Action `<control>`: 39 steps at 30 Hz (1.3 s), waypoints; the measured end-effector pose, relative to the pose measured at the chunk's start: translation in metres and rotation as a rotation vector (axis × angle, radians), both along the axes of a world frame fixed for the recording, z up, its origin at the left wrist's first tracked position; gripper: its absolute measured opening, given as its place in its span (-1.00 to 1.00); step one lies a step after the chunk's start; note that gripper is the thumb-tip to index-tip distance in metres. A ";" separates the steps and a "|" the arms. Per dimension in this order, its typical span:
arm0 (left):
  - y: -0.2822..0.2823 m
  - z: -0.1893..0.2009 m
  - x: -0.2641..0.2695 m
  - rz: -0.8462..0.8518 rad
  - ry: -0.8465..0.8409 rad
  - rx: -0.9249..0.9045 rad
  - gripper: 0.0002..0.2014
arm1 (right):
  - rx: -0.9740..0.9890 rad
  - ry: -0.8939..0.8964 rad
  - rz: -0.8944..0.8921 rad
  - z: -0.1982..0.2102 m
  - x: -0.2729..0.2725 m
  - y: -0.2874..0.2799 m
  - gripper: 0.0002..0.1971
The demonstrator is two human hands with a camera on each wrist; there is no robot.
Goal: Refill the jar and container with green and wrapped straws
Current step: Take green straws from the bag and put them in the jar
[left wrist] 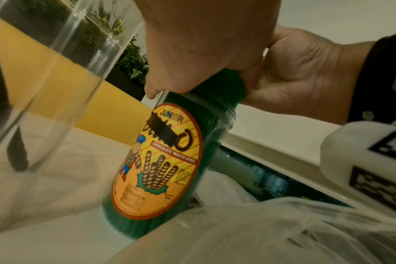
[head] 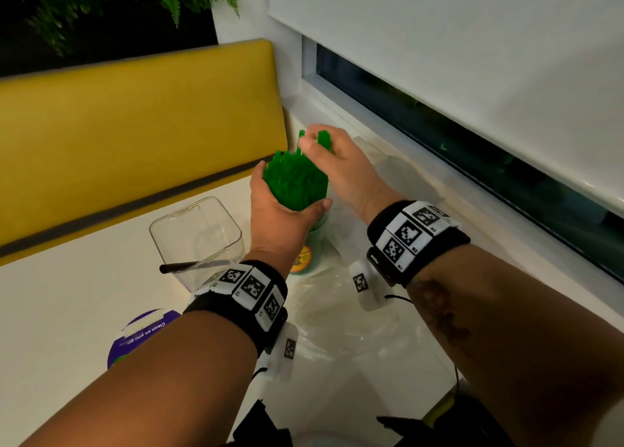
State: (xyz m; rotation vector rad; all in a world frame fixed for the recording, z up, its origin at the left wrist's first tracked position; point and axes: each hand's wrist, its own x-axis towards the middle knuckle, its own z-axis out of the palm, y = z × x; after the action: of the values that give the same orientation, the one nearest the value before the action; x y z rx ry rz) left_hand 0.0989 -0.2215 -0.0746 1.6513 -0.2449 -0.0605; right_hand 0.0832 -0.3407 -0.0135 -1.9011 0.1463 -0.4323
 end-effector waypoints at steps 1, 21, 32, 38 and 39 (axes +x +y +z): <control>0.000 0.000 0.000 0.002 -0.002 -0.001 0.14 | 0.026 -0.025 -0.014 0.001 0.000 0.002 -0.84; 0.000 -0.014 0.005 0.023 0.041 -0.057 -0.28 | 0.042 0.497 0.172 -0.003 -0.030 -0.069 -0.38; 0.000 -0.018 -0.007 0.082 -0.012 0.012 -0.33 | -0.802 0.723 0.209 -0.076 -0.015 -0.040 -0.63; 0.007 -0.021 -0.010 0.154 -0.040 0.009 -0.33 | -0.669 0.594 -0.029 -0.129 -0.025 0.000 -0.71; 0.007 -0.021 -0.009 0.150 -0.043 0.006 -0.33 | -0.692 0.605 -0.019 -0.134 -0.024 0.002 -0.70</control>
State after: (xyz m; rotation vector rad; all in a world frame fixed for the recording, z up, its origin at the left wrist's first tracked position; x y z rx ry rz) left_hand 0.0900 -0.2142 -0.0957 1.6735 -0.1531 0.0876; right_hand 0.0592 -0.3389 -0.1475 -2.6725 0.4585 0.1248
